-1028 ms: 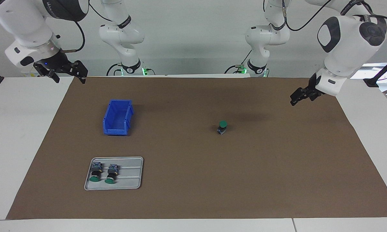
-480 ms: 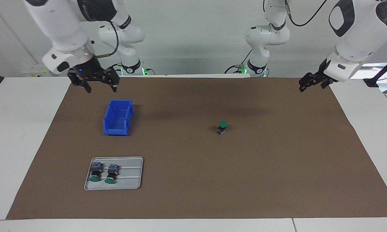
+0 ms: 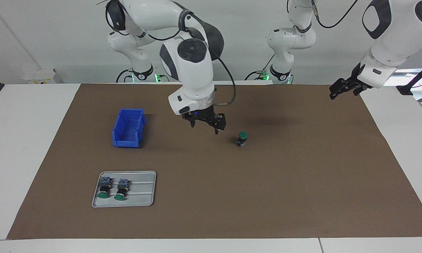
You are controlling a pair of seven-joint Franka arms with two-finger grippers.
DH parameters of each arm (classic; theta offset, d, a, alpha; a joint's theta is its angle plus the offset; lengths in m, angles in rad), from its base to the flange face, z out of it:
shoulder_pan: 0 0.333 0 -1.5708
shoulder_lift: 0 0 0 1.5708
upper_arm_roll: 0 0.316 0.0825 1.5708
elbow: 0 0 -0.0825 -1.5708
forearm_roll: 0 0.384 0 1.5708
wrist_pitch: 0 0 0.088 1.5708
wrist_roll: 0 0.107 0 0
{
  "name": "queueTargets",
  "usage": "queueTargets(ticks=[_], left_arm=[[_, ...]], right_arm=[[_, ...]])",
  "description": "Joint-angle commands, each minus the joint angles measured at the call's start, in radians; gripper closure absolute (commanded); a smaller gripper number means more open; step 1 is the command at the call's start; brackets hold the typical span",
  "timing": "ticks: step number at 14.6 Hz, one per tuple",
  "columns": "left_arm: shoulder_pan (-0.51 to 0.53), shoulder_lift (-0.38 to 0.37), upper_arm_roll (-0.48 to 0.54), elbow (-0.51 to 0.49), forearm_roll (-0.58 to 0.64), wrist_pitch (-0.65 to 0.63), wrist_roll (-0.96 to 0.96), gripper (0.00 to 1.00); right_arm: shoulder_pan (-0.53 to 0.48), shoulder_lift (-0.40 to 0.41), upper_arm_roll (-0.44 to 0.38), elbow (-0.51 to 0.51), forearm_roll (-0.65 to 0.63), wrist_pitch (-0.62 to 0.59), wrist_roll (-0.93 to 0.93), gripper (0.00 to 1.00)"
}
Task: Place and press button with both arms
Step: 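Reach the right gripper toward the green-capped block, then grasp the green-capped block with the right gripper and lift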
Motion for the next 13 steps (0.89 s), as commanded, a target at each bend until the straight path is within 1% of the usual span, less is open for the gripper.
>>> queueTargets(ticks=[1,3,5,6,8,13], left_arm=[[0.006,-0.016,0.000,0.002,0.011,-0.004,0.013,0.00],[0.006,-0.016,-0.001,0.002,0.011,-0.004,0.013,0.00],[0.006,-0.018,-0.001,0.000,0.013,-0.004,0.014,0.00],[0.006,-0.018,-0.001,0.000,0.013,-0.005,0.013,0.00],[0.006,-0.019,-0.001,-0.001,0.013,-0.008,0.013,0.00],[-0.006,-0.034,-0.001,-0.009,0.013,-0.014,0.013,0.00]], right_arm=[[0.047,0.106,-0.004,0.062,0.018,0.050,0.158,0.01],[0.083,0.128,-0.004,0.055,0.023,0.086,0.238,0.01],[0.113,0.126,0.001,-0.014,0.024,0.185,0.327,0.01],[0.120,0.134,0.001,-0.033,0.021,0.228,0.355,0.01],[0.163,0.171,0.001,-0.041,0.020,0.281,0.383,0.01],[0.191,0.172,0.001,-0.133,0.020,0.347,0.398,0.01]])
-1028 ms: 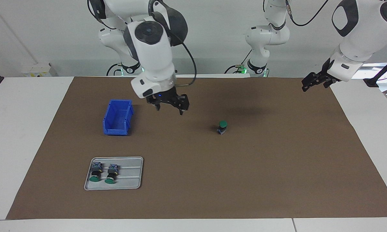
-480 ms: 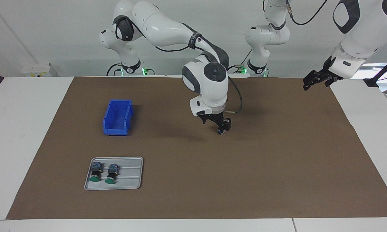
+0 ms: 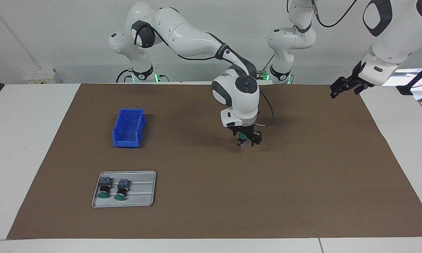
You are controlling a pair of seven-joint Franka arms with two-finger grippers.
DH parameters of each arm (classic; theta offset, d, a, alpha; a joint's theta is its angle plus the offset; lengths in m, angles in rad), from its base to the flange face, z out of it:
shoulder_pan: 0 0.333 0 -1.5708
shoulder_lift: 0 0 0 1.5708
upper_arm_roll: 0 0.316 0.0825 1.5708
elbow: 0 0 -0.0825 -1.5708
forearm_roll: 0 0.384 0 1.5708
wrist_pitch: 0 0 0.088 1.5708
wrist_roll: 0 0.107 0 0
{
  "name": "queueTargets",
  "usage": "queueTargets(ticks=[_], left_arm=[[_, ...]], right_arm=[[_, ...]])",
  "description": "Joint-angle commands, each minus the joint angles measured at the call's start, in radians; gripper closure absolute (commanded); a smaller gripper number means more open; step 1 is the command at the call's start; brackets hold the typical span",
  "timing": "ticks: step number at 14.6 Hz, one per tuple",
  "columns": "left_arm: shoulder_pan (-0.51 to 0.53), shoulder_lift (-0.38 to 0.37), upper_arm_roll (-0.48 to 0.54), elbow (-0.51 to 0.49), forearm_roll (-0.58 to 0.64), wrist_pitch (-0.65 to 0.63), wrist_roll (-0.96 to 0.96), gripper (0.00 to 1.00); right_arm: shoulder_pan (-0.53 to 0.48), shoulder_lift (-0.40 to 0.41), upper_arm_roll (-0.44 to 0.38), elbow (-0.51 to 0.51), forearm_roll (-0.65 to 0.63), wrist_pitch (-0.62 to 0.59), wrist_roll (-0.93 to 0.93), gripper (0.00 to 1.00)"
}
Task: Place and press button with both arms
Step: 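Grasp the green-capped block with the right gripper and lift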
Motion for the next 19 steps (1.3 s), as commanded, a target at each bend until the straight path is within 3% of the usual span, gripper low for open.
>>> queueTargets(ticks=[1,5,6,11,14,15,19], left_arm=[[-0.006,-0.023,0.000,-0.012,0.013,-0.013,0.013,0.00],[0.006,-0.026,-0.008,-0.010,0.013,-0.015,0.019,0.00],[0.009,-0.026,-0.014,-0.010,0.013,-0.012,0.016,0.00],[0.073,-0.039,-0.062,-0.010,0.010,-0.009,0.025,0.00],[0.072,-0.039,-0.062,-0.010,0.010,-0.012,0.023,0.00],[0.072,-0.037,-0.062,-0.012,0.010,-0.010,0.026,0.00],[0.064,-0.039,-0.059,-0.012,0.010,-0.012,0.028,0.00]], right_arm=[[0.007,-0.017,0.000,-0.055,0.015,0.036,0.006,0.01],[0.009,-0.018,0.005,-0.061,0.018,0.033,0.005,0.02],[0.010,-0.018,0.009,-0.063,0.020,0.033,0.003,0.07],[0.002,-0.020,0.017,-0.063,0.020,0.019,0.000,0.50],[-0.002,-0.020,0.023,-0.053,0.035,-0.001,-0.001,0.92],[-0.007,-0.021,0.023,-0.049,0.031,-0.022,-0.016,1.00],[-0.146,-0.136,0.022,-0.055,0.037,-0.186,-0.361,1.00]])
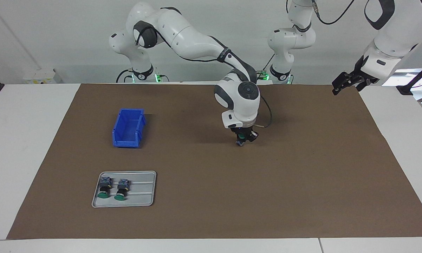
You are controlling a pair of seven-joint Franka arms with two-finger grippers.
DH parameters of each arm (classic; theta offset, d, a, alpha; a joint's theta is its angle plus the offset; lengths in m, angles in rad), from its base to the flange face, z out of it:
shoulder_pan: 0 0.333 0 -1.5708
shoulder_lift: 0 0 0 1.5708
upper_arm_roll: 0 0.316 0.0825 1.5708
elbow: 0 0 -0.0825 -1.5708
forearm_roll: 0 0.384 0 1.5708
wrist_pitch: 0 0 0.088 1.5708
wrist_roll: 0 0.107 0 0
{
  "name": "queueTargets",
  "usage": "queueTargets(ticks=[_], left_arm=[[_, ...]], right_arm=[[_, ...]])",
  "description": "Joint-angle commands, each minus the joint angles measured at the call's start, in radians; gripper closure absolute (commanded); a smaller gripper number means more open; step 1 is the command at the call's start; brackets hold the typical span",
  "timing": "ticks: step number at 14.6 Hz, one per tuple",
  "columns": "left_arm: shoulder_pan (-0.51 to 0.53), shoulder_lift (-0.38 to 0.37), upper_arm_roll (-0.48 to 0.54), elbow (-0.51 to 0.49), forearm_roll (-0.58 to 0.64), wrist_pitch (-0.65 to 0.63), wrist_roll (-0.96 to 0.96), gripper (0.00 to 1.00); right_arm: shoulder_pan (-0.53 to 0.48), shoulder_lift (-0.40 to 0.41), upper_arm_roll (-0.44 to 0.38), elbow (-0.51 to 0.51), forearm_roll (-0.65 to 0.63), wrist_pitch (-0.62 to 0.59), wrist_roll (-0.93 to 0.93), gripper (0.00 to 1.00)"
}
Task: Place and press button with both arms
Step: 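Grasp the green-capped block with the right gripper and lift, then carry the block with the right gripper over the blue bin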
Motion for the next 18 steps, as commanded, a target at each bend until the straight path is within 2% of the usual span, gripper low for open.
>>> queueTargets(ticks=[1,3,6,8,10,14,18], left_arm=[[0.016,-0.017,-0.013,-0.011,0.010,-0.011,0.016,0.00],[0.017,-0.017,-0.013,-0.011,0.010,-0.011,0.016,0.00],[0.020,-0.017,-0.013,-0.011,0.010,-0.011,0.017,0.00],[0.022,-0.017,-0.013,-0.013,0.010,-0.003,0.019,0.00],[0.022,-0.017,-0.013,-0.013,0.010,0.001,0.020,0.00],[0.007,-0.017,-0.015,-0.015,0.010,0.017,0.016,0.00],[0.006,-0.017,-0.015,-0.016,0.010,0.013,0.017,0.00]], right_arm=[[-0.140,-0.122,0.014,-0.031,0.020,-0.133,-0.278,1.00],[-0.244,-0.214,0.014,-0.095,0.020,-0.205,-0.456,1.00],[-0.386,-0.415,0.013,-0.341,0.020,-0.193,-0.755,0.99],[-0.468,-0.510,0.013,-0.467,0.020,-0.190,-0.891,0.99],[-0.560,-0.555,0.011,-0.528,0.019,-0.191,-1.021,0.99],[-0.662,-0.584,0.011,-0.615,0.005,-0.158,-1.193,0.99],[-0.707,-0.636,0.010,-0.762,0.005,-0.060,-1.284,0.99]])
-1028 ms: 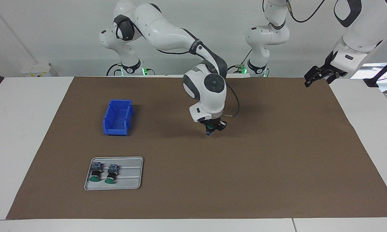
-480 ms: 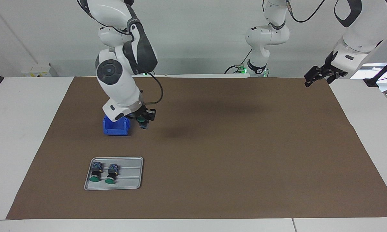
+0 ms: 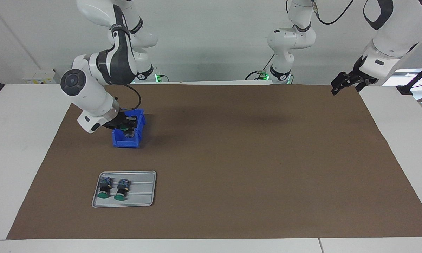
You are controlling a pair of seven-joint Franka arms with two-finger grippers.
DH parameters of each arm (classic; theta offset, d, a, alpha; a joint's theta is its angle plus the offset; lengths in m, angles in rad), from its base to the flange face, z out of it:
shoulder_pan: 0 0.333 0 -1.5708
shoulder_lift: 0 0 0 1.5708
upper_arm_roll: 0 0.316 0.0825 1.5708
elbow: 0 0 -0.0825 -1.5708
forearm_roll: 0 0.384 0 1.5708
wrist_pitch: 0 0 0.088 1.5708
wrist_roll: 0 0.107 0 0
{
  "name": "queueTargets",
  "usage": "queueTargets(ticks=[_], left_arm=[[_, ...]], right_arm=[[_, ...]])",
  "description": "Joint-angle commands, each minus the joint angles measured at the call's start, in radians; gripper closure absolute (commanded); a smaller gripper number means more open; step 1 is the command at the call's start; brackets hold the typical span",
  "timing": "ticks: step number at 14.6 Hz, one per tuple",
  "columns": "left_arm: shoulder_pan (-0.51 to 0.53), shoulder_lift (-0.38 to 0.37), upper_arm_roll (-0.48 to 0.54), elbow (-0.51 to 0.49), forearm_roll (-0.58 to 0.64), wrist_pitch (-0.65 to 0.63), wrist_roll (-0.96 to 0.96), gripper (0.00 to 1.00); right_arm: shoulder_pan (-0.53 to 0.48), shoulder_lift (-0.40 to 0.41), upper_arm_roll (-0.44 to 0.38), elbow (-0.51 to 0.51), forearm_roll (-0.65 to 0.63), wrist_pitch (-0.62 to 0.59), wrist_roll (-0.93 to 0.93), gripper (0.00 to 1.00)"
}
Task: Place and press button with both arms
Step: 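Carry the block with the right gripper over the blue bin, then lower the block into the blue bin and open the right gripper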
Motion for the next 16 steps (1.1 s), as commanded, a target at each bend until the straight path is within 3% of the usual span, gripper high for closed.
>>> queueTargets(ticks=[1,9,16], left_arm=[[0.002,-0.017,-0.003,-0.016,0.010,0.016,0.014,0.00],[0.004,-0.026,-0.005,-0.034,0.010,0.014,0.012,0.00],[0.002,-0.028,-0.006,-0.034,0.010,0.016,0.015,0.00]], right_arm=[[-0.021,-0.077,0.012,-0.139,0.001,0.081,-0.046,0.99],[-0.019,-0.120,0.012,-0.311,-0.034,0.242,-0.034,0.86],[-0.021,-0.109,0.010,-0.335,-0.080,0.278,0.014,0.73]])
